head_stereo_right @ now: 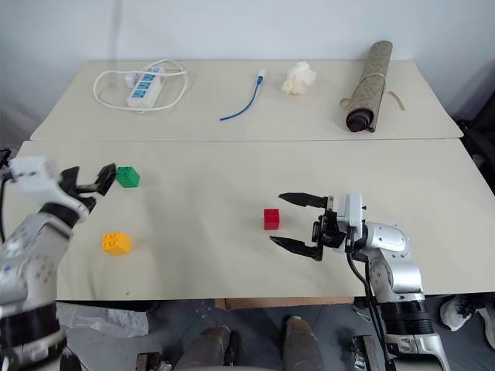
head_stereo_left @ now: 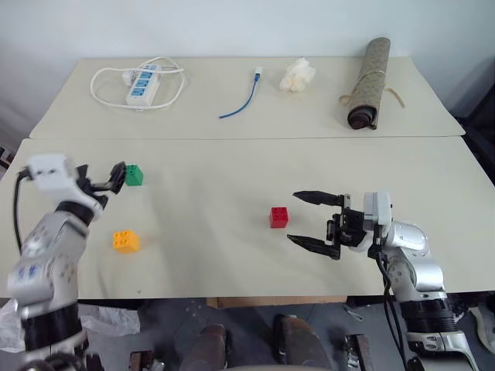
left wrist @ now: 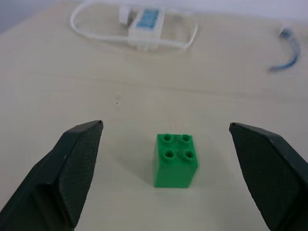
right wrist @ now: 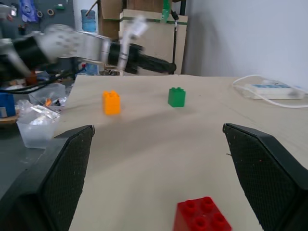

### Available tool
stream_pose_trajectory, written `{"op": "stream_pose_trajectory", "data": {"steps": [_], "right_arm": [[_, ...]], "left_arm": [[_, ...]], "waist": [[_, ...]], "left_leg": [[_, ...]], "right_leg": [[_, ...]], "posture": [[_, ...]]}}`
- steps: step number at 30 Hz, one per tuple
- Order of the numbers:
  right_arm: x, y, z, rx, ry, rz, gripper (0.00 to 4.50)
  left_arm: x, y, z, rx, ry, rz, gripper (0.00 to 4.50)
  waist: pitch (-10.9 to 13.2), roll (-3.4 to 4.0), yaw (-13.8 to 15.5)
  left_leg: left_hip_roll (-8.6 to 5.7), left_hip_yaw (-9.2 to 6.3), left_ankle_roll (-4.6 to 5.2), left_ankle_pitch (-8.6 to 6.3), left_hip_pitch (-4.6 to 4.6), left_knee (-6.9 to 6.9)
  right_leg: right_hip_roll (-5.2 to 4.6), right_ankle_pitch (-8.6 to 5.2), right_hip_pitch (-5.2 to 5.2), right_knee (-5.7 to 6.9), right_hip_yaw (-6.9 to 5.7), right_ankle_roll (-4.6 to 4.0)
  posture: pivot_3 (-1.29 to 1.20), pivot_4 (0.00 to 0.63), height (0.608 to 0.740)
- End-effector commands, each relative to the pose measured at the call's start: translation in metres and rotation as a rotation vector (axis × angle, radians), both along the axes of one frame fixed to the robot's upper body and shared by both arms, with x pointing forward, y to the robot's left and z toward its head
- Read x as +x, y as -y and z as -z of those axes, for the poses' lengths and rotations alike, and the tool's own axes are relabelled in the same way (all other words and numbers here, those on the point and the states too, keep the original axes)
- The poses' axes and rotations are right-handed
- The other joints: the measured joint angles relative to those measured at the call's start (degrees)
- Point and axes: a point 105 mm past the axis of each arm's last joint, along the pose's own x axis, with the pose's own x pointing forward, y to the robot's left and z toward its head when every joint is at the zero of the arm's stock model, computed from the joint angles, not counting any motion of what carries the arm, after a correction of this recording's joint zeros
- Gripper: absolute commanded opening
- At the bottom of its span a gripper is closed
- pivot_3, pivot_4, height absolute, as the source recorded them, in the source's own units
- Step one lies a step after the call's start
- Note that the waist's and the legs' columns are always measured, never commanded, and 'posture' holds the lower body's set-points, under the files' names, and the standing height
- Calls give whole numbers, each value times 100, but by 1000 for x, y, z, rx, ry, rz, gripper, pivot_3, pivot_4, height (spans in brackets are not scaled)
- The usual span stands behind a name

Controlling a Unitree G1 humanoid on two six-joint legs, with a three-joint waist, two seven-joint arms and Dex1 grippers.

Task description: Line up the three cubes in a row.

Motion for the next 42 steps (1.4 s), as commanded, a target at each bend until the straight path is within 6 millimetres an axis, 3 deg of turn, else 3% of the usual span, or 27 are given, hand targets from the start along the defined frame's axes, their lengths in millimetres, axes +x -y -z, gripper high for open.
{"op": "stream_pose_trajectory", "data": {"steps": [1,8,11,19,24,28,33,35,39,42], "right_arm": [[-3,-2,-15,-7,41,-25,4486],[-2,-9,-24,-13,64,-33,4486],[-1,-9,-23,-24,63,-33,4500],[0,-6,-19,-41,61,-38,4500],[-1,-2,-17,-53,63,-35,4500],[1,15,-18,-82,68,27,4500],[5,41,-16,-131,78,128,4500],[7,52,-16,-151,70,167,4500],[1,60,-12,-187,53,180,4500],[-3,60,-12,-180,54,202,4500]], "left_arm": [[7,0,3,-17,-43,14,4500],[15,12,17,-27,-122,59,4500],[17,14,16,-11,-116,64,3903],[18,15,16,11,-105,98,1484],[14,22,0,104,-12,229,1447],[-17,46,-52,186,257,621,1447],[-60,96,-70,151,309,1164,1447],[-58,112,-63,140,252,1268,1447],[-58,138,-8,377,4,1537,1447],[-36,148,20,480,-104,1484,1447]], "waist": [[0,0,-10],[1,-1,16],[1,-2,28],[1,-2,20],[1,-2,18],[2,-4,10],[3,-2,25],[4,-1,76],[4,0,100],[5,1,88]], "left_leg": [[-1,3,1,0,-1,0],[0,-1,0,0,-8,2],[-3,-2,0,0,-8,4],[-2,-1,1,1,-9,4],[-2,-1,0,1,-9,4],[1,0,0,1,-11,3],[2,-9,1,1,-15,3],[-3,-26,5,3,-12,4],[-8,-20,10,5,-10,3],[-2,-14,9,5,-13,-3]], "right_leg": [[-2,0,-4,2,1,0],[-8,0,-10,0,-6,0],[-11,0,-8,0,-5,0],[-11,0,-9,0,-5,0],[-11,0,-9,0,-7,0],[-12,0,-10,-5,-7,0],[-22,-1,2,-44,-1,-1],[-30,-1,18,-48,3,-1],[-22,0,18,-46,3,0],[-10,1,12,-35,-2,1]], "posture": [[0,150,740],[0,150,740],[0,150,740],[0,150,740],[0,150,740],[0,150,740],[0,150,740],[0,150,740],[0,150,740],[0,150,740]]}}
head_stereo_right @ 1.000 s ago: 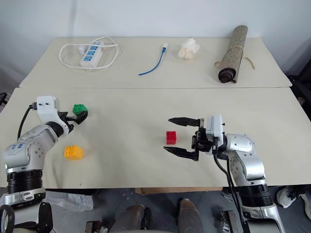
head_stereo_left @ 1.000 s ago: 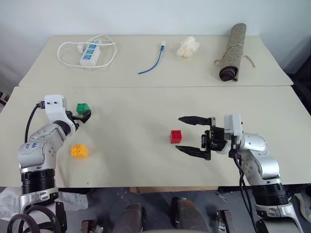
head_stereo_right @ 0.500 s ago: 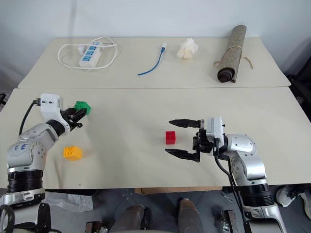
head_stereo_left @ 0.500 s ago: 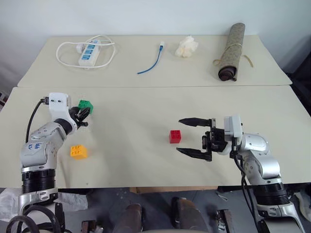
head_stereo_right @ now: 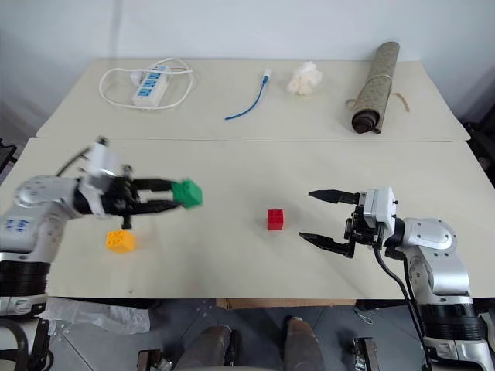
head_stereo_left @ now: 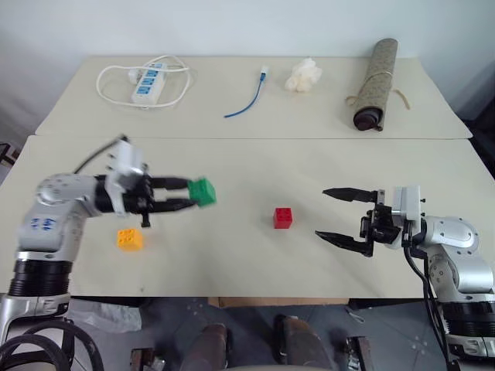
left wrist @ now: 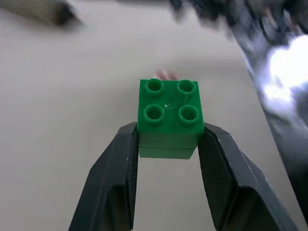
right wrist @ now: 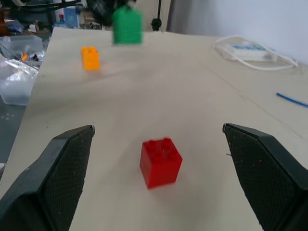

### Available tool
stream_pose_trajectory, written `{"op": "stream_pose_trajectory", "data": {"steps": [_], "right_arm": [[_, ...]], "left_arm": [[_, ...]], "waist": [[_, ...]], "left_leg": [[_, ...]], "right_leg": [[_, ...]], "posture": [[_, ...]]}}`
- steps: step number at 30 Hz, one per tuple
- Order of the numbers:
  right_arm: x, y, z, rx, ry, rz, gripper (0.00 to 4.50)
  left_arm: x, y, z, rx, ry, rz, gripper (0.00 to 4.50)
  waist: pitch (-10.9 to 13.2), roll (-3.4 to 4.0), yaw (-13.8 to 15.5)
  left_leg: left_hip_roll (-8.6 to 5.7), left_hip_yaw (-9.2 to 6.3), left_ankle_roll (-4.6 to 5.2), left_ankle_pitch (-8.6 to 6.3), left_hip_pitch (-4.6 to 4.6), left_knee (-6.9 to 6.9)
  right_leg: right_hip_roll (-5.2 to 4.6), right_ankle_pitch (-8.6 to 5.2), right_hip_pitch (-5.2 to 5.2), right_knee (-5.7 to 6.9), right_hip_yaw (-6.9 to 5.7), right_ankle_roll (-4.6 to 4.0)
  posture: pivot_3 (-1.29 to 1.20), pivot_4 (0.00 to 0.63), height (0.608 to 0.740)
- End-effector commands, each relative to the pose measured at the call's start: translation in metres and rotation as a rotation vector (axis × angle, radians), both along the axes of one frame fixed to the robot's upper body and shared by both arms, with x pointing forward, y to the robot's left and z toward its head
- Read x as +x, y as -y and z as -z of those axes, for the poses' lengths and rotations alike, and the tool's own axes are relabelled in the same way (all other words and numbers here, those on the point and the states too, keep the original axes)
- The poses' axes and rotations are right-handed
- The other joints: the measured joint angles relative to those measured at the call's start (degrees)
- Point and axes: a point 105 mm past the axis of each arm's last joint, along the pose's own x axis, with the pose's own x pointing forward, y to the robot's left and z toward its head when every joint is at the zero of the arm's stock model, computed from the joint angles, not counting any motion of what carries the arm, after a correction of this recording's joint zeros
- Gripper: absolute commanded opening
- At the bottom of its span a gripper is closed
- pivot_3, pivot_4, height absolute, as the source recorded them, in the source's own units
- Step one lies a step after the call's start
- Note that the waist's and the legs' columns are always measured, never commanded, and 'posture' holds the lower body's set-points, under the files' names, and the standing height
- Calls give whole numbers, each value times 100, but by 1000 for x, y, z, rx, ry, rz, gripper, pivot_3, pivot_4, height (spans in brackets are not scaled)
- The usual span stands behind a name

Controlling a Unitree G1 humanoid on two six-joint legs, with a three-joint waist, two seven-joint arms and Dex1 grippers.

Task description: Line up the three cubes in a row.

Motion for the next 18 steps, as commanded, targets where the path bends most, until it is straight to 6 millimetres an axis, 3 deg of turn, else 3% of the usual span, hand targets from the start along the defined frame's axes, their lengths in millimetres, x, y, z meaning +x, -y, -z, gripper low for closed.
{"op": "stream_pose_trajectory", "data": {"steps": [1,7,18], "right_arm": [[-7,1,-11,5,57,26,4500],[-16,-4,-8,28,46,53,4500],[-27,4,11,21,13,60,4500]], "left_arm": [[22,14,27,153,32,-22,1447],[30,41,39,129,29,39,1447],[43,47,47,151,21,32,1447]], "waist": [[2,0,-11],[3,-2,1],[3,-2,62]], "left_leg": [[0,9,0,0,-2,1],[0,16,4,0,-5,5],[-10,17,11,4,-3,11]], "right_leg": [[6,0,-6,6,-11,1],[4,3,-9,8,-12,6],[9,6,-6,12,-12,11]], "posture": [[0,150,740],[0,150,740],[0,150,740]]}}
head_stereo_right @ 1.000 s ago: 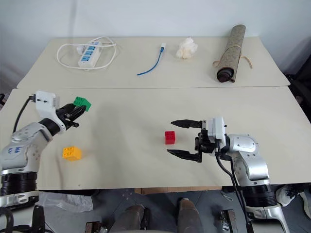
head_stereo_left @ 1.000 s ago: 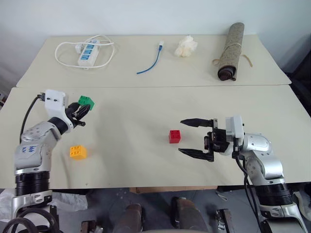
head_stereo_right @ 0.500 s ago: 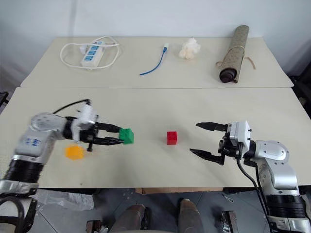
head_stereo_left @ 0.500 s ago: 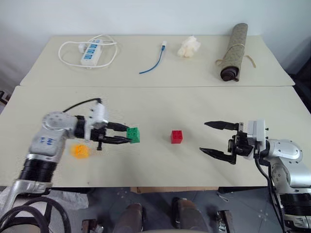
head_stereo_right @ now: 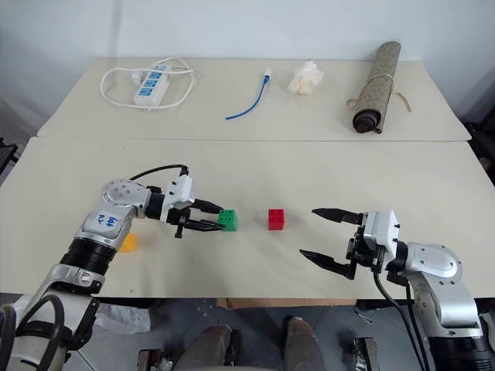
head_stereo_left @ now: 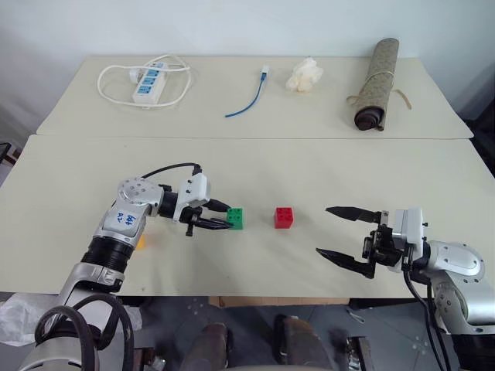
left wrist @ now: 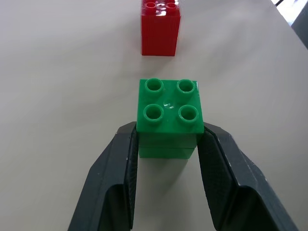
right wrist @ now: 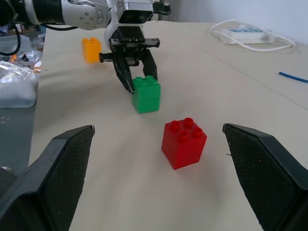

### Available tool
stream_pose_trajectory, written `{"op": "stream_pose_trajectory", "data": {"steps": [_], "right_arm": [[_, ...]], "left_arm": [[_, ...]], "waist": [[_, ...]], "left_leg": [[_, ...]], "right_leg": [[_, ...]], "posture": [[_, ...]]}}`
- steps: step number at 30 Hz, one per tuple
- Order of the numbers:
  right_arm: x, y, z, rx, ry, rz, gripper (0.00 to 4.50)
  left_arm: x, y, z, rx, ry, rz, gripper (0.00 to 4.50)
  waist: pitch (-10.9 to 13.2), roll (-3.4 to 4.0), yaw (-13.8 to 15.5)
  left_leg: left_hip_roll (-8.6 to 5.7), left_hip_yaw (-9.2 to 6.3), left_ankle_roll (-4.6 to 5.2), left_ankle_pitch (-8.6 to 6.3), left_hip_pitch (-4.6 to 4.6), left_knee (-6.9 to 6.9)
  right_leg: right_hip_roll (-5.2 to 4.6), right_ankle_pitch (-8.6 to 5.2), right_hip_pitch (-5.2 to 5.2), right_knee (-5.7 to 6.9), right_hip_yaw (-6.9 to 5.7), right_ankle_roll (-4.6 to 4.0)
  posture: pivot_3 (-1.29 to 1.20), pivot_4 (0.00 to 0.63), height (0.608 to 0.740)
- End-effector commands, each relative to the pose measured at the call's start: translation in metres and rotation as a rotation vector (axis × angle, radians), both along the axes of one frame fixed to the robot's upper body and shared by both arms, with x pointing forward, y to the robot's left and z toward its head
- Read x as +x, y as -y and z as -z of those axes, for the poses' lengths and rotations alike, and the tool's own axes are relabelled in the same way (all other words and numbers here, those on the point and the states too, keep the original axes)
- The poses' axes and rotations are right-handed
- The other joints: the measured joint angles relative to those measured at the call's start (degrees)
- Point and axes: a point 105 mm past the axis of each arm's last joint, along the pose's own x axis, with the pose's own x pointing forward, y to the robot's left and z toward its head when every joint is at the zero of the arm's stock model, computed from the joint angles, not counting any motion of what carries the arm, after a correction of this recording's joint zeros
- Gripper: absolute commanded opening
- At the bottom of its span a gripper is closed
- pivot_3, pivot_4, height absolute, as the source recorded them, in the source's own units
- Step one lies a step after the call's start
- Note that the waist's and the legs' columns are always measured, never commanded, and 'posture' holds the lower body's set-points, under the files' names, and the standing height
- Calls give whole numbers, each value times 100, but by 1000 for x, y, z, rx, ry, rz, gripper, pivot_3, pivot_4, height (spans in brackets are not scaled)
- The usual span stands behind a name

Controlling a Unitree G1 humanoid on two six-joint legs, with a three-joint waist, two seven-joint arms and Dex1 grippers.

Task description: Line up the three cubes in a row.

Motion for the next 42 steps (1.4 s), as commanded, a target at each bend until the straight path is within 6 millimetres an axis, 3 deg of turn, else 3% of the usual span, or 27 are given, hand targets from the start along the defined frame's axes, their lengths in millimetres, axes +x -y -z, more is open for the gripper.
{"op": "stream_pose_trajectory", "data": {"steps": [1,6,9,14,16,22,25,29,31,34,37,42], "right_arm": [[-2,7,-2,11,39,6,4500],[-5,6,8,19,22,-22,4500],[-3,2,12,31,18,-59,4500],[5,-13,5,73,36,-128,4500],[8,-23,0,81,37,-175,4500],[10,-53,-14,90,83,-315,4500],[6,-72,-24,99,114,-399,4500],[-5,-90,-37,131,154,-479,4500],[-10,-95,-39,131,168,-511,4500],[-11,-95,-40,122,171,-520,4500],[-9,-93,-40,109,166,-520,4500],[-6,-90,-40,93,158,-516,4500]], "left_arm": [[3,0,-2,13,6,-7,1797],[-5,1,-22,-45,32,25,3327],[-4,-16,-48,-102,82,-48,4306],[-22,-66,-99,-295,171,-210,4470],[-35,-96,-105,-339,218,-329,4470],[-95,-178,-73,-343,261,-686,4470],[-135,-219,-37,-382,209,-955,4470],[-182,-245,0,-406,175,-1222,4470],[-204,-249,17,-406,151,-1321,4470],[-215,-240,30,-408,121,-1347,4470],[-210,-229,32,-433,111,-1321,4470],[-182,-205,28,-470,162,-1282,4470]], "waist": [[0,0,0],[0,-1,-2],[1,-1,-15],[3,3,-170],[3,6,-206],[5,6,-278],[5,5,-256],[2,-2,-149],[-4,-12,-115],[-10,-24,-60],[-13,-29,-8],[-13,-28,-25]], "left_leg": [[0,0,0,0,1,0],[0,-1,1,1,0,0],[3,-2,1,1,0,0],[19,-3,-9,0,2,-2],[23,-3,-12,0,3,-4],[24,-15,-16,-4,4,-11],[23,-18,-11,-7,6,-11],[21,-19,-6,-14,8,-11],[21,-20,-5,-16,8,-10],[18,-22,2,-26,12,-10],[19,-22,2,-27,14,-10],[20,-21,-1,-29,15,-10]], "right_leg": [[1,0,1,0,0,0],[1,0,1,1,0,0],[-6,0,0,1,2,0],[-6,-1,-4,4,10,-3],[-6,-3,-7,7,17,-5],[-12,-8,-4,3,41,-14],[-17,-8,7,-18,39,-14],[-21,-8,11,-36,38,-15],[-24,-8,13,-40,36,-16],[-30,-9,22,-47,35,-17],[-30,-9,24,-49,34,-17],[-28,-9,22,-47,37,-17]], "posture": [[0,150,740],[0,150,740],[0,150,740],[0,150,740],[0,150,740],[0,150,740],[0,150,740],[0,150,740],[0,150,740],[0,150,740],[0,150,740],[0,150,740]]}}
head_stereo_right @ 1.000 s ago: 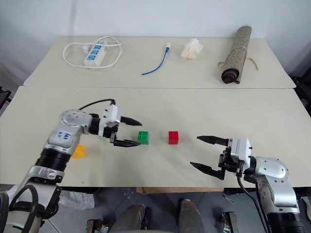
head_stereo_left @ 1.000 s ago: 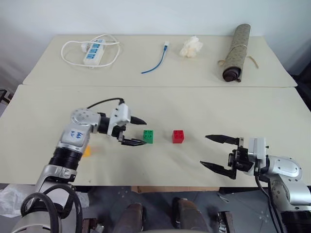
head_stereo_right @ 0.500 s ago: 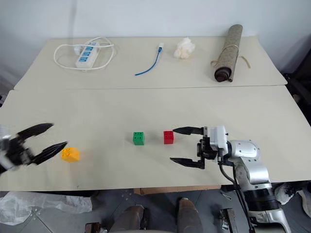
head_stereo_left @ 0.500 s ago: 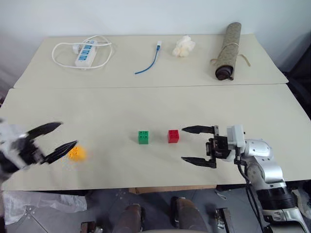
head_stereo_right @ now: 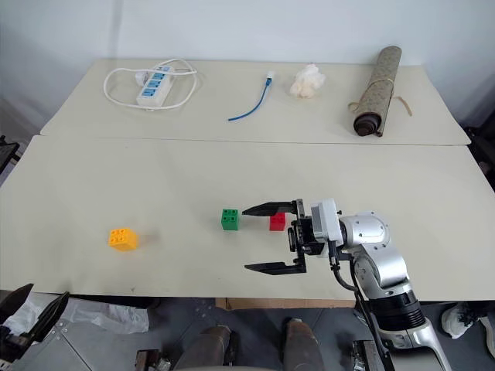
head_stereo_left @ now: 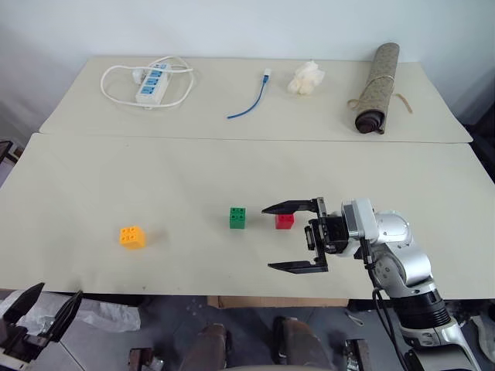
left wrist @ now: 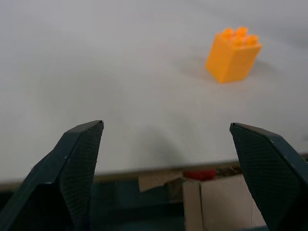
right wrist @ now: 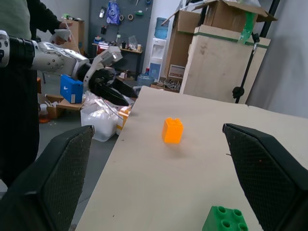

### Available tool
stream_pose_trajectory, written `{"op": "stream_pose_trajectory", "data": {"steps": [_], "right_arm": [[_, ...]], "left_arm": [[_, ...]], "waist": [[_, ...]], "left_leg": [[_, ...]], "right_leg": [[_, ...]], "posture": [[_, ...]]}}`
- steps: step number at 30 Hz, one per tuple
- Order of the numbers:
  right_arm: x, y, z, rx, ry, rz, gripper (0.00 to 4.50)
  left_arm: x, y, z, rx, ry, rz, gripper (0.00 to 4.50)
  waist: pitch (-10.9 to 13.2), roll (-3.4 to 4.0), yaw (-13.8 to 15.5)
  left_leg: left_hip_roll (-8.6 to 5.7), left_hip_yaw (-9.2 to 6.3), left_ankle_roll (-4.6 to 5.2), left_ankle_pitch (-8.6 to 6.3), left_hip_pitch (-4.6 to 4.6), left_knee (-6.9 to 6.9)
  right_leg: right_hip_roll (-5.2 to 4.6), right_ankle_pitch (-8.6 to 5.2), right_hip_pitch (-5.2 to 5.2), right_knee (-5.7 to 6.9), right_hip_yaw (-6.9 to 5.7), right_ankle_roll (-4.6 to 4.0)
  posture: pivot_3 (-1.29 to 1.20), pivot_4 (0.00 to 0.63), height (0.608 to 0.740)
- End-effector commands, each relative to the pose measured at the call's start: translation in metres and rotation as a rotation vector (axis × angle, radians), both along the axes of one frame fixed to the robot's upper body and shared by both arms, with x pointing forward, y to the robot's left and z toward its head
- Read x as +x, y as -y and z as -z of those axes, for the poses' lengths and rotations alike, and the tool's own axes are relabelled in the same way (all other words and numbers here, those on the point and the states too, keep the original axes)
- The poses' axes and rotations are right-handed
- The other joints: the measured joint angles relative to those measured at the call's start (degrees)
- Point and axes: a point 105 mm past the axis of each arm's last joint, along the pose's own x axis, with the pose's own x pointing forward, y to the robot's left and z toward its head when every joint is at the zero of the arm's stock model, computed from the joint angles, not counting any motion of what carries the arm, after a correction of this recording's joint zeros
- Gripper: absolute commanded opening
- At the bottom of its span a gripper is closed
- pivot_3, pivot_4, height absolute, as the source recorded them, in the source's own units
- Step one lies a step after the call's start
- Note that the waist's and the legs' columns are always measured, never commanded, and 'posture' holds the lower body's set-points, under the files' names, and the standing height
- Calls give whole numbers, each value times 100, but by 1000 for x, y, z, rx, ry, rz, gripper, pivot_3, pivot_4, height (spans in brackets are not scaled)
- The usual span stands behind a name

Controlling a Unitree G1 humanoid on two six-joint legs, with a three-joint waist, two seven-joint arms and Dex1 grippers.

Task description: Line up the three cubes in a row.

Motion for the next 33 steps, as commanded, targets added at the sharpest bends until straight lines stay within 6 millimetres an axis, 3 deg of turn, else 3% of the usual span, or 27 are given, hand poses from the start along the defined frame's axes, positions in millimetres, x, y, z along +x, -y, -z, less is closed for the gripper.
{"op": "stream_pose_trajectory", "data": {"steps": [1,4,10,17,20,27,29,33], "right_arm": [[1,5,-7,1,26,5,4500],[2,10,-3,-15,9,33,4500],[-8,11,8,-19,-57,29,4500],[-8,9,12,-6,-73,58,4500],[-4,14,12,-10,-57,85,4500],[-1,15,15,-5,-47,101,4500],[-1,15,16,-2,-47,109,4500],[-1,18,18,-5,-60,130,4500]], "left_arm": [[23,25,-9,12,73,4,4470],[46,56,-13,25,125,-35,4470],[72,88,-7,-47,99,-173,4470],[89,85,-6,-40,50,-245,4470],[88,83,-11,-61,47,-214,3846],[85,77,-17,8,5,-89,1648],[87,85,-29,-42,3,51,1506],[101,92,-91,-32,135,406,1506]], "waist": [[0,1,-11],[-2,1,6],[-6,-6,-7],[-6,-7,6],[-6,-7,9],[-6,-6,6],[-5,-6,7],[-3,-5,39]], "left_leg": [[1,0,-1,-1,0,0],[-5,4,6,-4,0,0],[-1,12,4,-7,-2,0],[0,18,-1,-1,1,2],[1,16,-2,-1,0,1],[1,14,-2,-1,0,1],[0,14,-2,-1,0,1],[2,-12,-14,6,-8,3]], "right_leg": [[2,0,0,0,0,0],[0,2,1,-3,4,3],[15,3,-6,-2,7,5],[19,3,-8,2,14,6],[19,2,-10,2,13,5],[17,1,-8,0,11,3],[15,1,-8,0,12,3],[11,-3,-7,6,-10,-6]], "posture": [[0,150,740],[0,150,740],[0,150,740],[0,150,740],[0,150,740],[0,150,740],[0,150,740],[0,150,740]]}}
